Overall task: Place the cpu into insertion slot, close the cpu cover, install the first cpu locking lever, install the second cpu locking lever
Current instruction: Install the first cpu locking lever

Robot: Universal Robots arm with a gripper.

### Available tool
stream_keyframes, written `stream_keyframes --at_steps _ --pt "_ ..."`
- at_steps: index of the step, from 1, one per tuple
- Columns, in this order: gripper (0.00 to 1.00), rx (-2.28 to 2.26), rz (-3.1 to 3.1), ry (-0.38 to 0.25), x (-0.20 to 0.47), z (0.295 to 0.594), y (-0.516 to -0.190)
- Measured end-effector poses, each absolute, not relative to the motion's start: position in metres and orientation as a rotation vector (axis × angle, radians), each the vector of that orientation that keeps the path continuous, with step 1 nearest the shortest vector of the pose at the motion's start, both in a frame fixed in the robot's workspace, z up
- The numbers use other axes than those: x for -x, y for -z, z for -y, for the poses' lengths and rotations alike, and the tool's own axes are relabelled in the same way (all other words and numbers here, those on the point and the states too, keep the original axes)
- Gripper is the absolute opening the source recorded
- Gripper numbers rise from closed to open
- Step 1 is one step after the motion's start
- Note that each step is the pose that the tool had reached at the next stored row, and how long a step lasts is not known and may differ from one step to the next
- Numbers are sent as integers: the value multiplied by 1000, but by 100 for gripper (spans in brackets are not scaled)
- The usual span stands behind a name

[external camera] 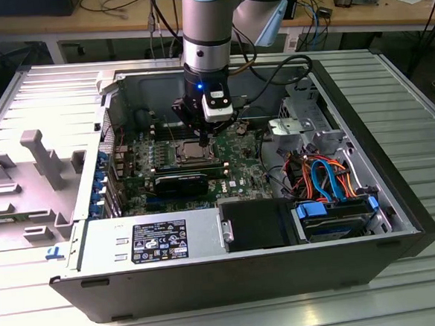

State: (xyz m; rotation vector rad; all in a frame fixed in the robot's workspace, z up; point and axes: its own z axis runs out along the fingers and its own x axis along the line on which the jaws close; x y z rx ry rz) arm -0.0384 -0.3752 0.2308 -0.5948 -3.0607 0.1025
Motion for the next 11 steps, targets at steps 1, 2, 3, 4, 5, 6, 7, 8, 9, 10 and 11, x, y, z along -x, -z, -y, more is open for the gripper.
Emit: stream_keyframes --at_steps 1,2,3,4,5,6,7,8,9,10,11 --pt "11 593 3061 -103 38 375 -231" --pt "11 590 3062 -103 38 375 -231" --pt "11 588 3062 -103 38 375 -231" --pt "11 585 3063 -103 38 375 -231" --pt "11 583 3063 -103 38 375 -231" --pt "11 581 3064 -103 38 375 -231" --pt "11 578 3064 -103 38 375 -231" --pt "11 576 3065 -103 38 375 -231" --pt "11 574 3065 -103 38 375 -231" --pt "11 571 3066 -103 38 375 -231" --pt "11 569 3066 -103 38 375 -231"
